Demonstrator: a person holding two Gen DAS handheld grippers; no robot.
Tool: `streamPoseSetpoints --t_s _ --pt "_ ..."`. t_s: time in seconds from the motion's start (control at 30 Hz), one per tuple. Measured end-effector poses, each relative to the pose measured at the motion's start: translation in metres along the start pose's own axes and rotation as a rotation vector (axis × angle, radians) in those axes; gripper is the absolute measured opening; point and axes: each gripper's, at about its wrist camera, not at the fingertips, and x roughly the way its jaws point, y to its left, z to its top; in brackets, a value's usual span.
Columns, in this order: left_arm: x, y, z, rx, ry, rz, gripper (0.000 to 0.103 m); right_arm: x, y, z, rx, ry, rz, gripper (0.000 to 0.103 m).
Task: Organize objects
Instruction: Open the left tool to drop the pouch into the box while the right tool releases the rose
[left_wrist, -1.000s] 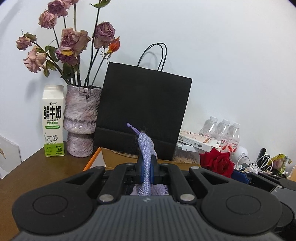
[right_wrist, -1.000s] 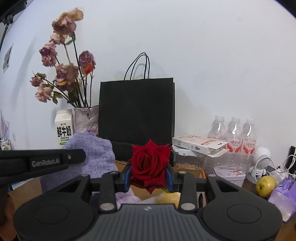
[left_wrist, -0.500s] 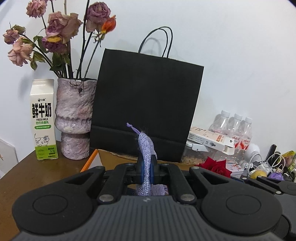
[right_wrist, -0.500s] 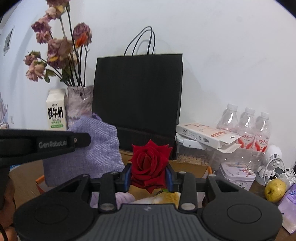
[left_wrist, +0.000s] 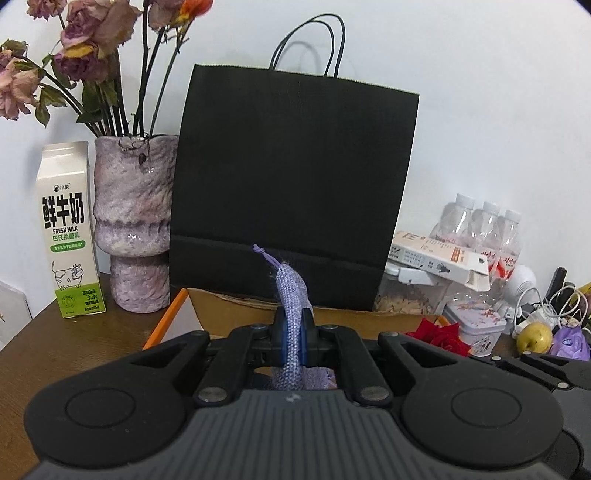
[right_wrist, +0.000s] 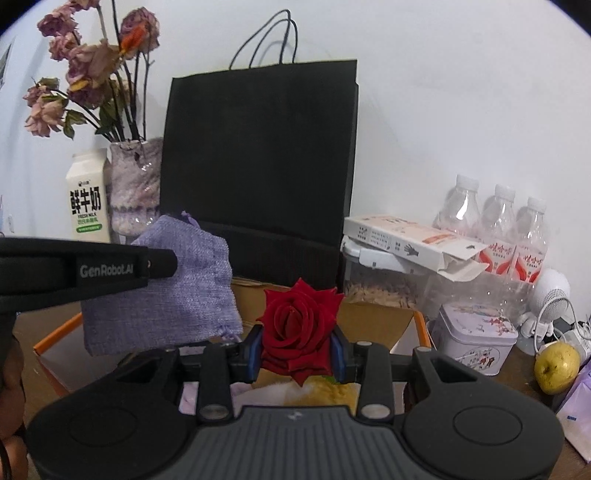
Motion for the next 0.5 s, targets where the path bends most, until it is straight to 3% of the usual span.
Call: streamPoseSetpoints --t_s 0.13,0.23,0.3,0.37,0.43,0.5 --pt "0.005 0.001 -0.001 0.010 0.025 0.012 0.012 0.006 -0.005 -0.002 0.017 0.026 -0.013 0.039" --pt "0.008 0.005 -0.002 -0.002 0.032 0.041 0.040 0.009 -0.008 -0.004 0.029 0.047 -0.021 0.050" --pt "0.009 0.007 -0.001 0.002 0.029 0.059 0.055 0.011 -0.009 -0.005 0.028 0.053 -0.040 0.070" --pt "0.009 0.008 -0.001 0.005 0.026 0.077 0.083 0.011 -0.010 -0.005 0.027 0.054 -0.061 0.081" --pt "0.009 0.008 0.000 0.011 0.017 0.106 0.099 0.012 -0.010 -0.005 0.023 0.057 -0.081 0.090" --pt "0.008 0.008 0.000 0.019 0.002 0.125 0.103 0.014 -0.011 -0.006 0.024 0.065 -0.096 0.098"
